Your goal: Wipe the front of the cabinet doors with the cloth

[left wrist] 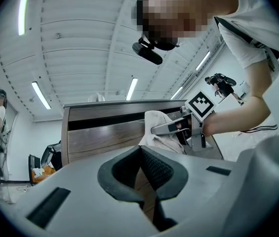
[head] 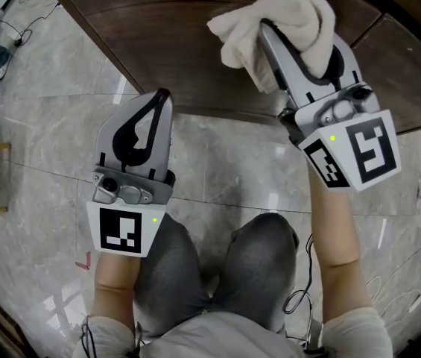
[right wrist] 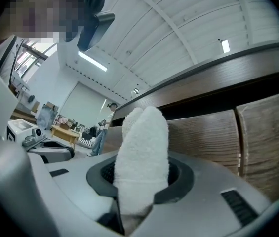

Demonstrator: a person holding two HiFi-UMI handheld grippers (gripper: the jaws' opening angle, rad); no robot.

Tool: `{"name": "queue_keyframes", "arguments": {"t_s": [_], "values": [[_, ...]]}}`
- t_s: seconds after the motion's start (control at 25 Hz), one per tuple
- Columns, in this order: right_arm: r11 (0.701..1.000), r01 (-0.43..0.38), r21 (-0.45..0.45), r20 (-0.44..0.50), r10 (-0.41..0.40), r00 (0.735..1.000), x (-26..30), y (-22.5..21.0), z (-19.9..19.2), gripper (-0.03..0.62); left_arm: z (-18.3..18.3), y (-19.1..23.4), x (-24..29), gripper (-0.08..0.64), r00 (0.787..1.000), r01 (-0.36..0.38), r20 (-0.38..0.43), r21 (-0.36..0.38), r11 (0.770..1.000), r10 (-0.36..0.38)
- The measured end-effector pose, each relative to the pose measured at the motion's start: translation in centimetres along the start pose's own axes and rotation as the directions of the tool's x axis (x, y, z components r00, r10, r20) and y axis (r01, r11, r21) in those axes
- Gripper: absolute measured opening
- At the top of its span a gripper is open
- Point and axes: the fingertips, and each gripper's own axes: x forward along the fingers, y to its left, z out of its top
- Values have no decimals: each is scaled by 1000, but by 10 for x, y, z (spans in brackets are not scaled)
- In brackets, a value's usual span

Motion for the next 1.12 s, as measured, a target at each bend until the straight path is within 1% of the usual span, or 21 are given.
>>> {"name": "queue_keyframes", "arguments": {"t_s": [0.28, 0.52, 0.64, 0.72, 0.88, 1.12], "values": [[999, 40, 10, 5, -40, 999, -38, -29, -2, 135, 6, -27, 10, 18, 1000, 17, -5, 11, 1000, -17], [997, 77, 15, -6, -77, 997, -50, -41, -10, 135, 5, -30, 9, 18, 1000, 28, -11, 15, 1000, -28], [997, 74, 19, -17, -74, 997, -51, -39, -15, 135, 9, -28, 10, 18, 1000, 24, -13, 21, 999, -24], [998, 51, 25, -24, -51, 998, -50, -29, -18, 135, 11, -26, 9, 18, 1000, 18, -14, 19, 1000, -18], [999, -38, 31, -40, 39, 998, -34, 18, -30, 135, 4, -14, -6, 18, 999, -11, -31, -10, 1000, 11], [988, -152, -3, -60, 152, 987, 13, 97, -47, 135, -14, 19, -51, 18, 995, -52, -82, 12, 999, 53]]}}
